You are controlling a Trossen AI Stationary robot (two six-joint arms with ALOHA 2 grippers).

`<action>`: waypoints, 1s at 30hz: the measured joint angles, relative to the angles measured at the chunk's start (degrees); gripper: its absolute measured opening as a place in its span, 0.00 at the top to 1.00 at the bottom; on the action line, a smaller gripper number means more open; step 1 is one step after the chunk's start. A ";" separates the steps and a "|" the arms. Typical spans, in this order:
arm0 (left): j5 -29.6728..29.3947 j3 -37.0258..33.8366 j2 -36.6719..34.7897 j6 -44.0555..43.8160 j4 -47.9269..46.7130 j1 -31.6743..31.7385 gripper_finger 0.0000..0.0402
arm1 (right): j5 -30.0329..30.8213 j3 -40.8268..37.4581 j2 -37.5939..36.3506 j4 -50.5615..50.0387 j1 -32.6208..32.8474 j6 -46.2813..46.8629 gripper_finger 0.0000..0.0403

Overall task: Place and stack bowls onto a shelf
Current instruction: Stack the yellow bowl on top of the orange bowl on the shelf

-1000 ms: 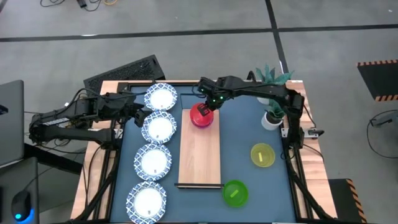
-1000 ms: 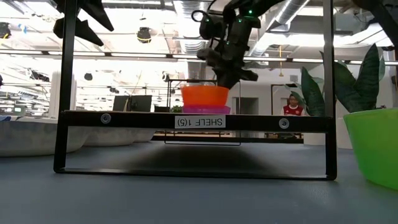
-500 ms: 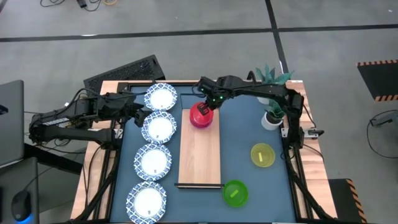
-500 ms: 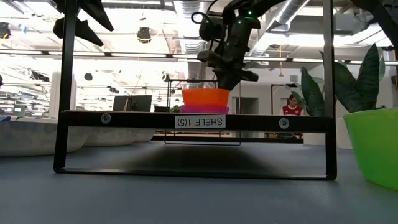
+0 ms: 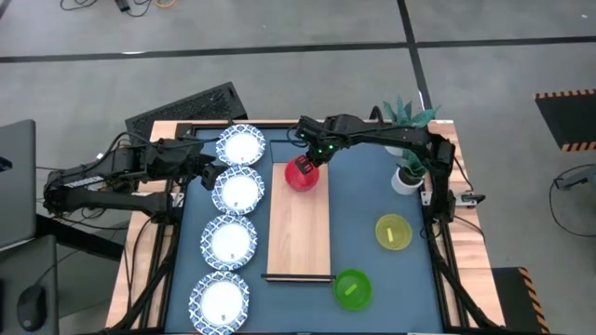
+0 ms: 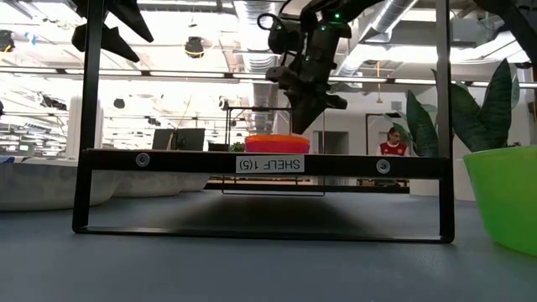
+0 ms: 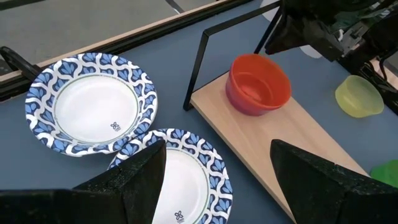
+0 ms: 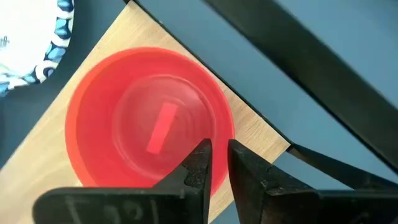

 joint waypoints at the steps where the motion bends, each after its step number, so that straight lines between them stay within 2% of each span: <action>1: 0.00 0.00 0.00 0.00 0.00 0.00 0.32 | -0.17 0.00 -0.34 -0.26 0.00 -0.30 0.79; 4: 0.00 0.00 0.00 0.00 0.00 0.00 0.32 | -2.27 0.45 -2.23 -2.08 0.00 -0.07 0.75; 8: 0.16 0.00 -0.01 0.00 0.00 0.01 0.32 | -1.97 0.78 -6.58 -10.41 1.93 0.17 0.70; 11: 0.35 0.00 -0.02 0.02 0.00 0.00 0.32 | 2.28 0.69 -9.60 -20.33 6.02 1.40 0.68; 14: 0.37 0.00 0.00 -0.01 0.00 0.02 0.32 | 7.13 -1.96 -13.12 -27.63 11.18 8.14 0.67; 17: 0.42 0.00 -0.01 -0.49 0.00 0.01 0.32 | 8.00 -8.09 -18.07 -29.68 17.43 20.14 0.65; 20: 0.59 0.00 -0.02 -0.91 0.00 0.00 0.32 | 7.58 -16.44 -22.74 -29.29 25.30 36.25 0.64; 25: 1.16 0.00 -0.02 -1.97 0.06 0.01 0.32 | 2.20 -30.52 -28.49 -23.55 38.05 63.10 0.63; 30: 1.89 0.00 0.00 -2.40 0.11 0.02 0.32 | -1.92 -39.66 -32.16 -17.10 47.24 84.98 0.61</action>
